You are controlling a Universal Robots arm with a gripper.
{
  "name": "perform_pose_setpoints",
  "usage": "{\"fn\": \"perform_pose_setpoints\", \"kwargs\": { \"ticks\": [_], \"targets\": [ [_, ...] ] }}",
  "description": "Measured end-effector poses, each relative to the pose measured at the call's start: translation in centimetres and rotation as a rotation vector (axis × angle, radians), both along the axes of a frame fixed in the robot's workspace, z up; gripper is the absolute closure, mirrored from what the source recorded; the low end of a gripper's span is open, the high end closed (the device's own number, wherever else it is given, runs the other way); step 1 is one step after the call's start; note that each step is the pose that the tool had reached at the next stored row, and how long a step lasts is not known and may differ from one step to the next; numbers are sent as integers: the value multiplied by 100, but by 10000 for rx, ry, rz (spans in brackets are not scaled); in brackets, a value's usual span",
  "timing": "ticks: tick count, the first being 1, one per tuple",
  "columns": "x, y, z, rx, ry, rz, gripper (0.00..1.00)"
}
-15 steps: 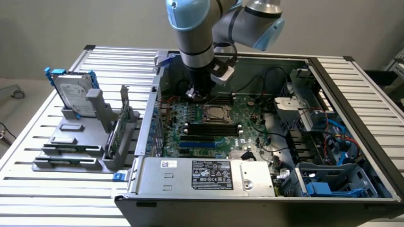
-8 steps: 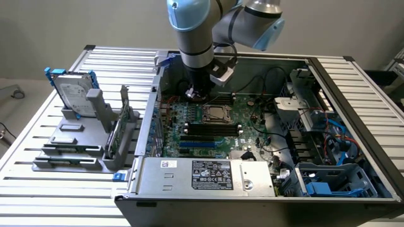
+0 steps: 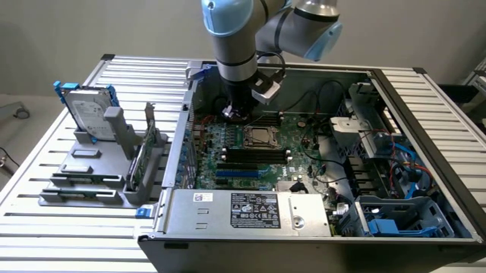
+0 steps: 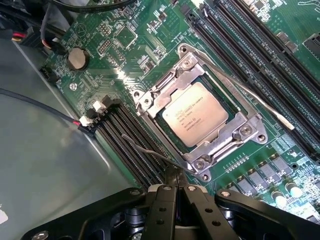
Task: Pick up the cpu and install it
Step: 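Close the cpu cover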
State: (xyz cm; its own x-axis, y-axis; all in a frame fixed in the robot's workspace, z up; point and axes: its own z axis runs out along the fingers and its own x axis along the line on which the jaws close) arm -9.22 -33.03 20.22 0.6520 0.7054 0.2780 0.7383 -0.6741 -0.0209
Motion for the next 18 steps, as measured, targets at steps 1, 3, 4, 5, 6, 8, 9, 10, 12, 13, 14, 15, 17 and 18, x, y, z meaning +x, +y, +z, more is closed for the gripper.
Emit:
{"fn": "perform_pose_setpoints", "kwargs": {
  "ticks": [1,3,4,5,6,8,9,10,12,13,14,15,17,18],
  "targets": [
    [0,5,0,-13,6,-16,89],
    [1,12,0,-32,7,-43,89],
    [2,12,0,-40,8,-60,89],
    [3,12,-1,-47,8,-84,89],
    [4,12,-1,-57,8,-106,89],
    [6,12,-2,-81,8,-143,89],
    [8,12,-2,-95,9,-157,89],
    [10,13,-2,-109,11,-172,89],
    [14,14,-3,-135,12,-195,89],
    [17,15,-3,-149,13,-205,89],
    [19,16,-2,-164,14,-215,89],
    [21,18,-3,-175,14,-223,89],
    [24,24,-4,-192,17,-243,89],
    [25,29,-4,-197,18,-252,89]
  ]
}}
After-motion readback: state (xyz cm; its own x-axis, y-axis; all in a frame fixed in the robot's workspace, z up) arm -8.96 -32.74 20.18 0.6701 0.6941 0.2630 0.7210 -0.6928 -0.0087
